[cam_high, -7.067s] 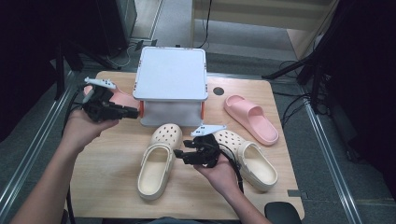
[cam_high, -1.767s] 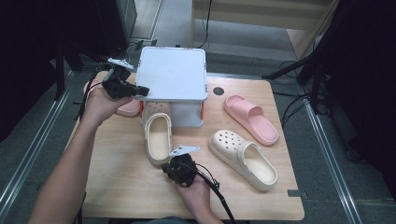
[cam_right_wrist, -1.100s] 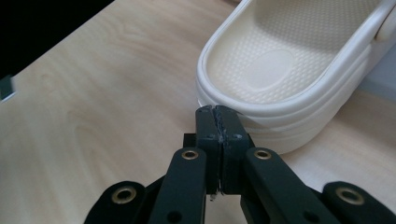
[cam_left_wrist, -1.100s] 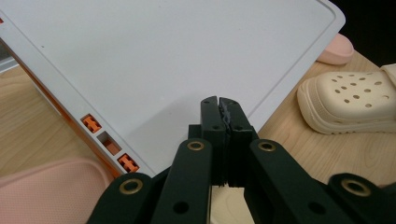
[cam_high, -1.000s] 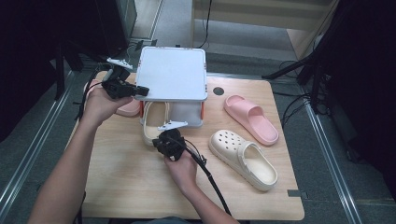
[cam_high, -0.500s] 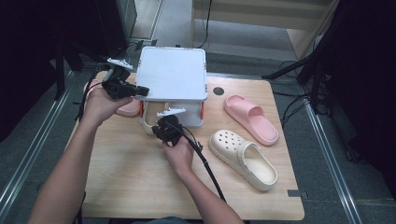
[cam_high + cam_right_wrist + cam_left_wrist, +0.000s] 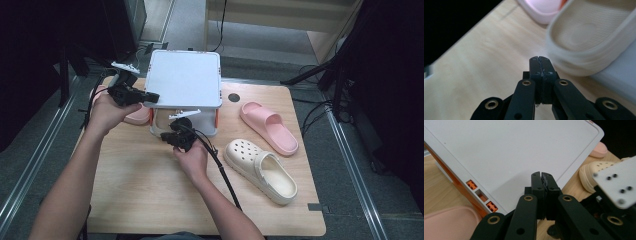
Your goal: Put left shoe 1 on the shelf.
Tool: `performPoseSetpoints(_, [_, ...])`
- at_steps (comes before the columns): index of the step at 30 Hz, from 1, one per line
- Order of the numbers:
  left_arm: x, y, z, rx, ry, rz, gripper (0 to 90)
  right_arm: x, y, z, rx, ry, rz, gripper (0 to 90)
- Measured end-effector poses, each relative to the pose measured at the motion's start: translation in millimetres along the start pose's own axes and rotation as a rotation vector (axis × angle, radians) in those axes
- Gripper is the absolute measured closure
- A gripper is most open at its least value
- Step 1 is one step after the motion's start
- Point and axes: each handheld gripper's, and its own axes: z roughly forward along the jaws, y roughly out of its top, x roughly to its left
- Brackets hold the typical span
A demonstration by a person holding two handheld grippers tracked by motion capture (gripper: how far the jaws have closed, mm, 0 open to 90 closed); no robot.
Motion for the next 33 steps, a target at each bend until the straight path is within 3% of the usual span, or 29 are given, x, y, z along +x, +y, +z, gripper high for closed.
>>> performPoseSetpoints(8, [0.7,-0.7,-3.2,-0.01,0.025,-0.027,84.2,2.1,-20.1,-45.2,-0.021,0.047,-0.024,88.0])
performPoseSetpoints(10, [-1.5,0.3,-3.3,-0.002,0.018,-0.031,77.9,1.0,-25.4,-58.8,-0.018,0.049,-0.021,86.9])
performPoseSetpoints(13, [-6.3,1.4,-4.4,0.002,0.019,-0.021,68.3,1.6,-31.8,-80.4,-0.019,0.016,-0.066,84.1])
performPoseSetpoints(15, [-10.5,2.3,-6.5,-0.007,0.028,-0.023,61.4,2.9,-35.9,-95.2,-0.023,-0.004,-0.107,81.2])
performPoseSetpoints(21, [-31.1,3.1,-16.7,-0.035,0.004,0.008,48.1,-3.1,-55.0,-144.3,-0.057,-0.02,-0.141,75.7])
performPoseSetpoints(25, [-42.3,-1.4,-17.5,-0.032,-0.001,0.026,44.2,-20.1,-74.1,-175.8,-0.114,-0.005,-0.089,73.4])
performPoseSetpoints(33, [-62.1,-19.7,-13.0,0.018,-0.001,0.058,43.3,-43.3,-95.1,-210.2,-0.122,-0.067,-0.083,67.5])
